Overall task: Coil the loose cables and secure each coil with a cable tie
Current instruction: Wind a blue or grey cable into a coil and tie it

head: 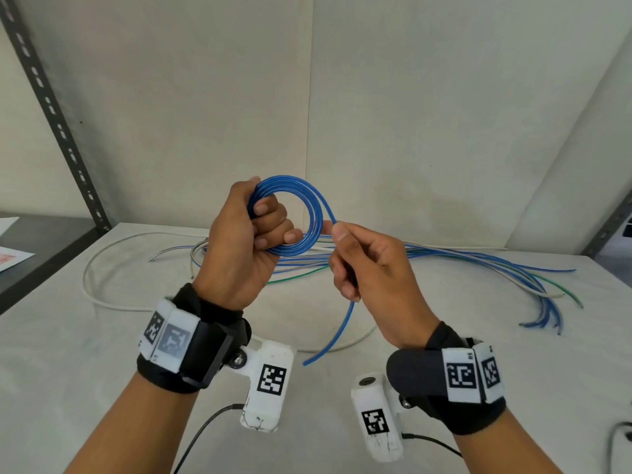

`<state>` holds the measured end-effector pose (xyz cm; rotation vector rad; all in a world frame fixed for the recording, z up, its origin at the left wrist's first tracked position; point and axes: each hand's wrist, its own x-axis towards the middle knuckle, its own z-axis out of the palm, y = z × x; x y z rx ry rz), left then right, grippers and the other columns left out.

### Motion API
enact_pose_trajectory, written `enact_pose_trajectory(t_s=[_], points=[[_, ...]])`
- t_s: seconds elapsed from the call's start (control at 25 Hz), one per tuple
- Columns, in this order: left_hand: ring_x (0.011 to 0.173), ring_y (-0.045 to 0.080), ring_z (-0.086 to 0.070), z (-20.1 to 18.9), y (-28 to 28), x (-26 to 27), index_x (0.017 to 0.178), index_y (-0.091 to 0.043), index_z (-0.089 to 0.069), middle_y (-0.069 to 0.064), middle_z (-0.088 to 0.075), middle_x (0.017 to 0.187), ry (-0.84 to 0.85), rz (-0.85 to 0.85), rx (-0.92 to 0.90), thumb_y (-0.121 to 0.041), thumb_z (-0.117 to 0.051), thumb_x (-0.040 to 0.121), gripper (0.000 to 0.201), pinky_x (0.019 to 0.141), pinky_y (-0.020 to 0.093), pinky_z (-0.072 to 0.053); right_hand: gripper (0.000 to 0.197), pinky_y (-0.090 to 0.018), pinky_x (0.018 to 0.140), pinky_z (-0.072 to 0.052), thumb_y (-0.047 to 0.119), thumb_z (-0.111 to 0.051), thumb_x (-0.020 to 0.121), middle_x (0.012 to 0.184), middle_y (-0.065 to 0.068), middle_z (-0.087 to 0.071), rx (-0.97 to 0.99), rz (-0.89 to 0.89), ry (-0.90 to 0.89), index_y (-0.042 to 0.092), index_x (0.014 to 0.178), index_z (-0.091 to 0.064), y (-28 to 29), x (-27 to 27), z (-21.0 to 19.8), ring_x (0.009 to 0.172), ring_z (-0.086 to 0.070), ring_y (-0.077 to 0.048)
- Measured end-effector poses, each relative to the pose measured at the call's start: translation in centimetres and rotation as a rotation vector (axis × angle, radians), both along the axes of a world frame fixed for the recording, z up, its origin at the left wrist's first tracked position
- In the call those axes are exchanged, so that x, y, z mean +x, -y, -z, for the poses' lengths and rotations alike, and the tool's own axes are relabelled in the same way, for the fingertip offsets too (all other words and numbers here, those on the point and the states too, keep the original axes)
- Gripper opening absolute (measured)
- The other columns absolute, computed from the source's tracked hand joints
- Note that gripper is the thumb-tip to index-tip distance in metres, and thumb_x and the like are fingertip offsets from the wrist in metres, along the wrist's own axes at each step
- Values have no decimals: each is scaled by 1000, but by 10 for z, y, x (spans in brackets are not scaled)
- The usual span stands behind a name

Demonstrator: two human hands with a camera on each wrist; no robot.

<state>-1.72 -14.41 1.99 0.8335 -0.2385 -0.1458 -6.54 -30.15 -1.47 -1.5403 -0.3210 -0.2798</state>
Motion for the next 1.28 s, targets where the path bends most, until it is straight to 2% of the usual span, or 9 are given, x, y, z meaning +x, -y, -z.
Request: enact_pose_trajectory(t_s=[0.2, 0.32, 0.44, 0.6, 0.76, 0.92, 1.08, 1.2, 1.28], points=[[42, 11, -11, 1, 4, -3, 61, -19, -30, -5, -10, 50, -8, -56, -25, -31, -34, 105, 46, 46, 23, -38, 25, -26, 45, -35, 26, -50, 104, 61, -5, -55, -50, -9, 19, 18, 91, -70, -5, -2, 1, 47, -40, -16], [44, 13, -10, 2, 10, -5, 61, -19, -30, -6, -13, 48, -14, -88, -24, -31, -33, 106, 47, 47, 23, -39, 25, -24, 46, -38, 28, -52, 103, 59, -3, -59, -80, 55, 60, 14, 102, -74, -8, -2, 2, 45, -42, -16], [42, 12, -13, 4, 19, -10, 61, -18, -30, -6, -14, 47, -18, -116, -34, -32, -32, 107, 48, 49, 24, -40, 23, -22, 46, -38, 31, -56, 100, 57, -3, -59, -43, 152, 100, 21, 107, -76, -12, -3, 6, 44, -41, -14], [42, 12, -16, 9, 28, -14, 61, -18, -32, -5, -16, 47, -21, -131, -57, -34, -32, 107, 48, 52, 25, -39, 20, -22, 45, -36, 27, -58, 100, 54, -1, -55, 10, 217, 140, 21, 102, -77, -16, -2, 10, 45, -40, -14], [44, 13, -25, 10, 25, -12, 61, -16, -39, -3, -22, 48, 15, -49, -9, -34, -30, 107, 50, 57, 25, -48, 24, -21, 44, -35, 25, -57, 101, 53, -1, -48, -8, 188, 139, 11, 97, -76, -6, 0, 3, 46, -39, -12], [49, 23, -47, 11, 8, 2, 67, -5, -54, 7, -41, 49, 91, 36, 329, -46, -27, 106, 63, 61, 30, -49, 26, -23, 46, -35, 22, -57, 101, 52, -1, -47, -258, 70, 129, 3, 95, -73, 23, 0, -11, 47, -38, -12], [48, 23, -43, 13, -3, 3, 59, -12, -55, 5, -40, 50, 252, 133, 914, -49, -38, 105, 61, 80, 47, -54, 33, -18, 52, -34, 25, -57, 101, 55, 0, -49, -648, -64, 75, -2, 87, -69, 41, -6, -20, 50, -40, -5], [46, 14, -37, 16, 2, -4, 50, -23, -49, -5, -33, 54, 246, 170, 948, -43, -45, 104, 58, 71, 38, -52, 30, -15, 54, -33, 26, -57, 101, 55, 3, -50, -694, -54, 76, 5, 84, -69, 42, -6, -19, 49, -41, -4], [47, 13, -32, 17, 6, -4, 48, -24, -44, -8, -29, 54, 244, 98, 871, -39, -45, 105, 59, 68, 36, -44, 25, -17, 54, -35, 28, -58, 101, 56, 4, -52, -620, 8, 101, 11, 93, -74, 41, -2, -16, 51, -43, -3]])
